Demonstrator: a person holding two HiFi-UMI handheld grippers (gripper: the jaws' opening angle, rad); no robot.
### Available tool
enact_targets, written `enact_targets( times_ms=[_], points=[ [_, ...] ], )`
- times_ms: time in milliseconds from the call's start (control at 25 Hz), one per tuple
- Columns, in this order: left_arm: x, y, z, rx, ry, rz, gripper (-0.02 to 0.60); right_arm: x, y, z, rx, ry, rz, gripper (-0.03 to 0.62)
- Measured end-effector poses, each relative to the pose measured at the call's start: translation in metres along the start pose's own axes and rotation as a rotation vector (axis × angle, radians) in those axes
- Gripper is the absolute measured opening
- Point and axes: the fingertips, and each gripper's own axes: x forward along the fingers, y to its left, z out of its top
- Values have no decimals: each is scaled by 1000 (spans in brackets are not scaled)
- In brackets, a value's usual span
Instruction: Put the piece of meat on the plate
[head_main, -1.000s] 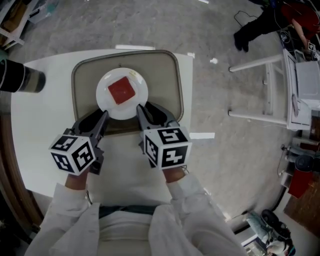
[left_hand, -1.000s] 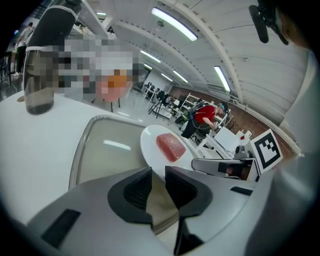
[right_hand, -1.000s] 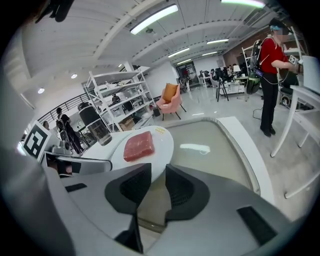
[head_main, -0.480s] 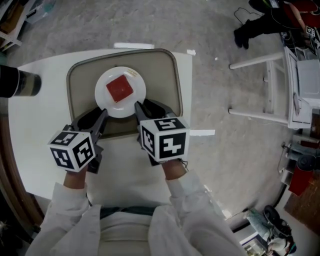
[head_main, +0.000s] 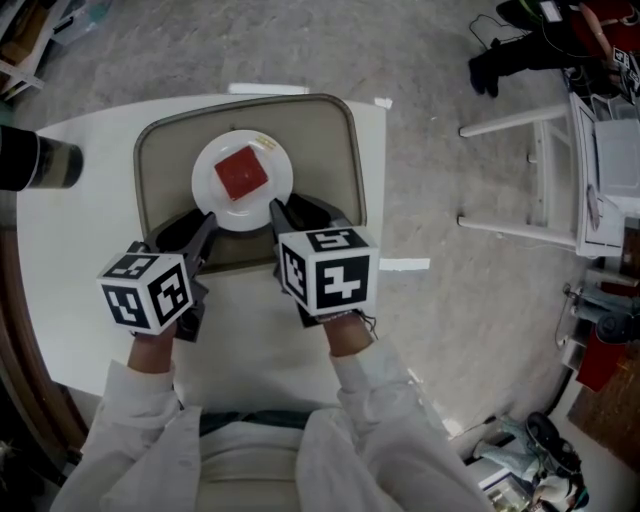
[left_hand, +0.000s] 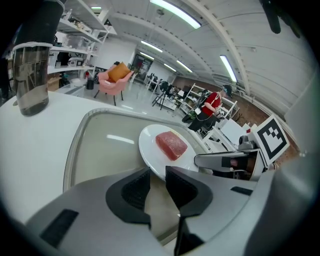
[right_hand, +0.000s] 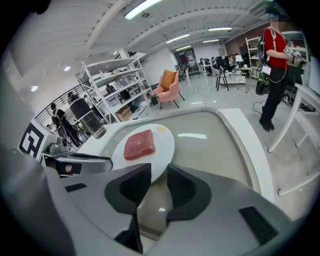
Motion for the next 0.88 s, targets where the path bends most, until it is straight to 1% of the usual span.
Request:
enact_targets(
  times_ms=[360,680,880],
  points=[
    [-3,1,-1,23,-2,-19,81,-4,1,-2,-39,-19,-30,98],
    [-13,1,-2,36,-1,0,81,-18,4,-7,-33,-34,-57,98],
    [-29,-5,0,36,-26,-12,81,-34,12,-6,-31,-71,-62,97]
  ],
)
